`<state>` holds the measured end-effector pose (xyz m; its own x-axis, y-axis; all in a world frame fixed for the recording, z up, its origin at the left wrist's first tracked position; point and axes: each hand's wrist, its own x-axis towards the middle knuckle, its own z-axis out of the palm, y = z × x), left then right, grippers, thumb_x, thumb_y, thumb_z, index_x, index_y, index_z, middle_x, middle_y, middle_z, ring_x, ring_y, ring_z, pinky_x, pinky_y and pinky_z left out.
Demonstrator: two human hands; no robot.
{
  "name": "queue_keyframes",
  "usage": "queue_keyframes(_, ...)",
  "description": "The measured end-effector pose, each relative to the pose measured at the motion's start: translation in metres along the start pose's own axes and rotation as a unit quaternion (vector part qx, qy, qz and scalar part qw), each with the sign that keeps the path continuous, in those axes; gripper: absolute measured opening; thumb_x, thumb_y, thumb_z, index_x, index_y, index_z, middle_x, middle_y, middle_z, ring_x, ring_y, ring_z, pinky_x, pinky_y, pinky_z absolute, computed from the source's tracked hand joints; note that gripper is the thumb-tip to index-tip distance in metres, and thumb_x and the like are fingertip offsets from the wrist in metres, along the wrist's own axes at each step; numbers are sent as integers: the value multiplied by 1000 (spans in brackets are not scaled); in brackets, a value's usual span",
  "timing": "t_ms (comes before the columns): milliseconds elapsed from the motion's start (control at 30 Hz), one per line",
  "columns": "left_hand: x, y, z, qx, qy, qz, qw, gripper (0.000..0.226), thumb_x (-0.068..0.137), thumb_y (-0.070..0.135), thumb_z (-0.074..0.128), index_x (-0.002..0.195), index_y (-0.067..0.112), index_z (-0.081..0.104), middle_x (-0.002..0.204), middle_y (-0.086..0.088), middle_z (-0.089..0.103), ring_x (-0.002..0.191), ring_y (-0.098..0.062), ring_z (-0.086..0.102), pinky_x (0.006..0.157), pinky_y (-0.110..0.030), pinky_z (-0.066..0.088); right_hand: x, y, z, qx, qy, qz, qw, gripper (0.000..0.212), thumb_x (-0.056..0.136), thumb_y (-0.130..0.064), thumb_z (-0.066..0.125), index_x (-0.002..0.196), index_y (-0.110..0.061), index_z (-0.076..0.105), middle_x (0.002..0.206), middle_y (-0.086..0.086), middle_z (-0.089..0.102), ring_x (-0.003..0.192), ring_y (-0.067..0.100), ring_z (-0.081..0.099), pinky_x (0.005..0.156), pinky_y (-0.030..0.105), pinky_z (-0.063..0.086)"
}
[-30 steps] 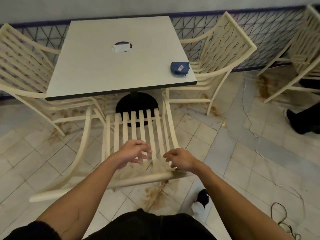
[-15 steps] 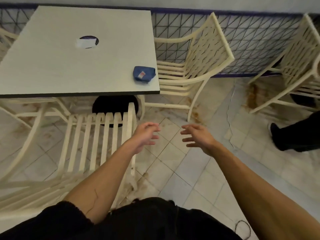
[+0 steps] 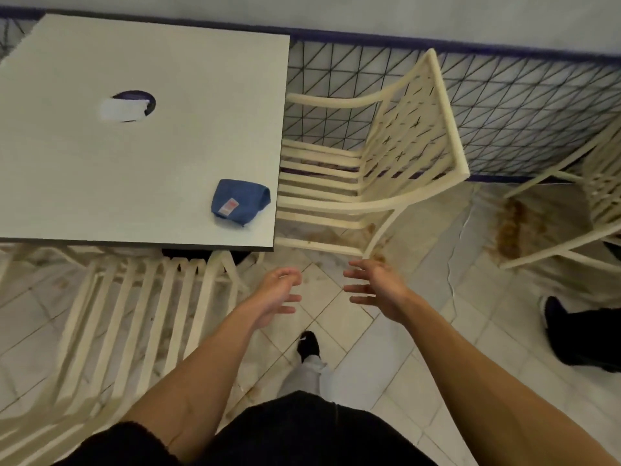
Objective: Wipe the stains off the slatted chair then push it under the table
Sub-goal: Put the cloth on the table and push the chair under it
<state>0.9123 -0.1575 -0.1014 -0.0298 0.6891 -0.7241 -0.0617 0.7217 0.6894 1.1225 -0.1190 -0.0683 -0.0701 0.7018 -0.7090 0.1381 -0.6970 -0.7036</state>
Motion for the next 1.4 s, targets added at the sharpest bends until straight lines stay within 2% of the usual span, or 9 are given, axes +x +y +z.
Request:
queue_keyframes(300,109,61,56,-67,31,-46,996,28,102,33,43,128,22,49,126,-1,56,105,-25,62,89,-45,54,113,-54,-32,58,11,44,997,26,99,-30,49,119,-16,59,116,8,66,101,33,67,83,46,59)
queue_keyframes(500,186,92,70,-267,79,-70,958,20,101,38,45,111,23,54,133,-5,53,112,-30,59,91,-46,52,198,-67,-43,135,16,102,985,32,99,-31,54,126,-12,54,117,9,59,100,32,63,86,46,57)
queue_keyframes(633,244,99,74,-349,91,-57,931,43,98,43,51,131,16,48,137,-6,50,111,-27,60,92,-46,51,251,-73,-54,214,16,114,970,32,99,-30,57,127,-17,49,127,10,51,104,30,61,93,45,53)
queue_keyframes(667,256,102,77,-359,107,-60,925,43,98,43,52,131,16,50,132,-6,53,110,-26,60,94,-47,50,262,-73,-56,236,18,121,964,33,99,-29,56,129,-17,49,128,10,51,102,29,61,95,44,52)
queue_keyframes(767,286,107,87,-388,173,-81,902,22,99,35,53,99,14,58,94,-6,58,95,-25,60,95,-47,51,287,-66,-60,313,53,123,940,38,100,-25,54,133,-7,49,130,13,56,100,27,63,95,42,52)
queue_keyframes(900,309,100,94,-388,236,-62,889,17,100,29,52,106,13,52,81,-11,63,75,-25,63,84,-38,54,300,-58,-59,349,129,86,924,44,99,-21,56,137,-3,43,123,14,60,105,25,65,95,37,54)
queue_keyframes(1067,307,84,97,-380,243,-55,891,22,99,24,55,114,8,54,98,-16,68,93,-29,70,79,-42,60,293,-51,-64,334,153,81,927,38,98,-21,57,130,-3,47,117,14,63,104,25,66,93,37,55)
queue_keyframes(1200,295,71,102,-373,237,-49,896,27,100,23,52,121,6,54,102,-16,68,90,-25,70,79,-38,60,283,-41,-72,306,148,91,936,20,98,-21,59,105,-3,52,102,14,66,97,23,68,92,36,55)
queue_keyframes(1400,279,58,101,-387,247,-50,887,29,100,21,53,124,4,54,109,-18,69,86,-26,73,77,-39,61,258,-31,-66,311,154,89,934,38,99,-18,56,132,-2,47,121,13,64,85,16,68,97,35,53)
